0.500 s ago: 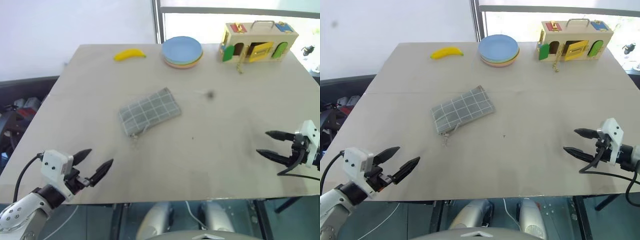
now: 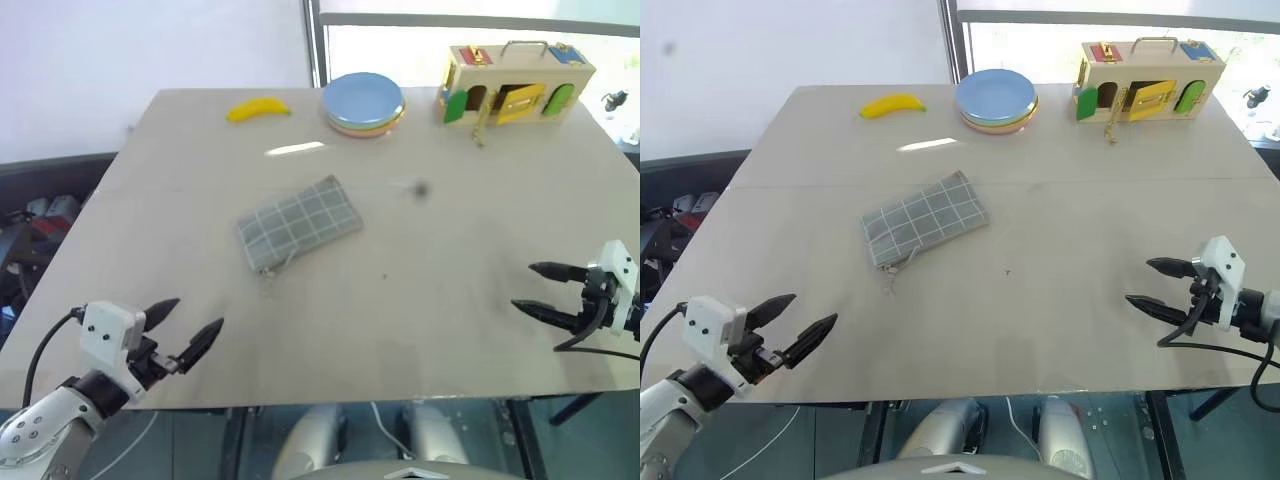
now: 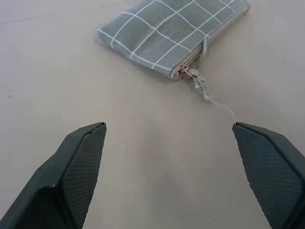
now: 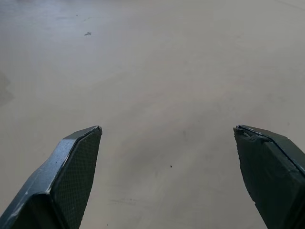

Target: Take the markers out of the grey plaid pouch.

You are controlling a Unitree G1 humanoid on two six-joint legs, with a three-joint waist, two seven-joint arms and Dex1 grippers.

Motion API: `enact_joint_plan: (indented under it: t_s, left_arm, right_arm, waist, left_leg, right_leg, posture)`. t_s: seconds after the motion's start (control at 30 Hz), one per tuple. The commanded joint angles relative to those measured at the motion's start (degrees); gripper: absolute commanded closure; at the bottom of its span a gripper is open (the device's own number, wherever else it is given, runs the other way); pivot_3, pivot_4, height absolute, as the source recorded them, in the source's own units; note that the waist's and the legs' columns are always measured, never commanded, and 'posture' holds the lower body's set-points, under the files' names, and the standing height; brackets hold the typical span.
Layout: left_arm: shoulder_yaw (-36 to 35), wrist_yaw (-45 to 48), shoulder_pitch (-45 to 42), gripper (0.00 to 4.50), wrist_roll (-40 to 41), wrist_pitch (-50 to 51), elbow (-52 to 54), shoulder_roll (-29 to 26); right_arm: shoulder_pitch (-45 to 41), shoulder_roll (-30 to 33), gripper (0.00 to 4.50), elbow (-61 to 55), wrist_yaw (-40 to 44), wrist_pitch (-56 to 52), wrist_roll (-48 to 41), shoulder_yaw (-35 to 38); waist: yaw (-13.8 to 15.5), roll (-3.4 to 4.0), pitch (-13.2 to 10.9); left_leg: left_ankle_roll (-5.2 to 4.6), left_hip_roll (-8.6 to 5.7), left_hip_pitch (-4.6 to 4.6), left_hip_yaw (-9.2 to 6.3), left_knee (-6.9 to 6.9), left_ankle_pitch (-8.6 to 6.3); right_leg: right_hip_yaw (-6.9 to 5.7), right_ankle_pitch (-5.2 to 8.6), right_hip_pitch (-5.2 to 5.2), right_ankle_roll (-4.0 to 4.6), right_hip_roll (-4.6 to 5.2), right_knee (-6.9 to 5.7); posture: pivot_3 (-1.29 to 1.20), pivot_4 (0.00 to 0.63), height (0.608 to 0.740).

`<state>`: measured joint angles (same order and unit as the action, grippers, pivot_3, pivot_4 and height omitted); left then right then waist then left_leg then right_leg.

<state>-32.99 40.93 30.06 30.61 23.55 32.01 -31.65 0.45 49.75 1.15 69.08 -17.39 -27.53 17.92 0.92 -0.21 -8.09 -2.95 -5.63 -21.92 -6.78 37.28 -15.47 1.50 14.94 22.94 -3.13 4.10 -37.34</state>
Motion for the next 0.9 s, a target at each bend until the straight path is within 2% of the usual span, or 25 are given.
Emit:
enact_joint_plan:
  t_s: [0.03,0.23,0.37,0.5,0.6,0.77,0.9]
  left_arm:
    - [-0.88,0.19,0.28,0.1,-0.24,-1.33,0.3,-0.63]
    - [-0.87,0.29,0.09,0.1,-0.75,-1.79,-0.35,-1.17]
    - [0.47,-1.17,-0.79,0.1,-5.2,-3.74,-1.79,-2.12]
    - [3.41,-5.23,-4.67,0.1,-11.73,-3.54,-4.54,-3.95]
    - [7.99,-6.49,-9.66,0.1,-17.55,-6.99,-6.94,-5.95]
    - [17.13,-8.82,-18.84,0.1,-31.29,-20.48,-18.6,-11.09]
    - [24.07,-15.99,-28.49,0.1,-44.2,-37.2,-33.47,-15.37]
  right_arm:
    - [-0.57,0.54,0.0,-1.51,0.12,0.09,-0.6,0.41]
    - [-0.68,0.33,0.0,-1.72,0.03,-0.13,-0.73,0.21]
    - [-0.45,-0.06,0.0,-3.14,0.37,-1.5,-2.0,-0.15]
    - [-1.3,-1.74,0.0,-7.43,-0.85,-9.19,-9.06,0.72]
    - [-2.8,-3.02,0.0,-10.99,-2.13,-15.25,-15.47,1.35]
    - [-5.18,-4.23,0.0,-14.98,-3.9,-19.85,-21.87,1.85]
    - [-6.43,-4.62,0.0,-16.1,-5.65,-20.08,-21.99,1.58]
  waist:
    - [0.0,0.0,0.0]
    - [0.0,0.0,0.0]
    - [0.0,0.0,0.0]
    - [0.04,0.0,0.0]
    - [0.07,-0.01,0.0]
    - [0.36,-0.01,0.0]
    - [0.33,-0.01,0.0]
  left_leg:
    - [0.0,0.0,0.0,0.0,0.0,0.0]
    - [0.0,0.0,0.0,0.0,0.0,0.0]
    - [0.0,0.0,0.01,0.0,0.0,0.0]
    - [-0.02,0.0,0.01,-0.01,0.0,-0.01]
    - [-0.05,-0.01,0.02,-0.04,0.0,-0.03]
    - [-0.01,-0.02,0.01,-0.08,-0.04,-0.01]
    - [0.1,-0.03,-0.05,-0.08,-0.09,0.05]
  right_leg:
    - [0.0,0.0,0.0,0.0,0.0,0.0]
    - [0.0,0.0,0.0,0.0,0.0,0.0]
    - [0.0,0.0,0.0,0.0,-0.01,0.0]
    - [-0.01,0.0,-0.01,0.0,0.0,-0.01]
    - [-0.02,0.0,-0.03,0.0,0.0,-0.02]
    - [-0.04,-0.01,-0.02,-0.01,0.01,0.04]
    - [-0.05,-0.02,0.05,-0.01,0.01,0.08]
  posture:
    - [0.0,0.15,0.74]
    - [0.0,0.15,0.74]
    - [0.0,0.15,0.74]
    - [0.0,0.15,0.74]
    - [0.0,0.15,0.74]
    - [0.0,0.15,0.74]
    - [0.0,0.15,0.74]
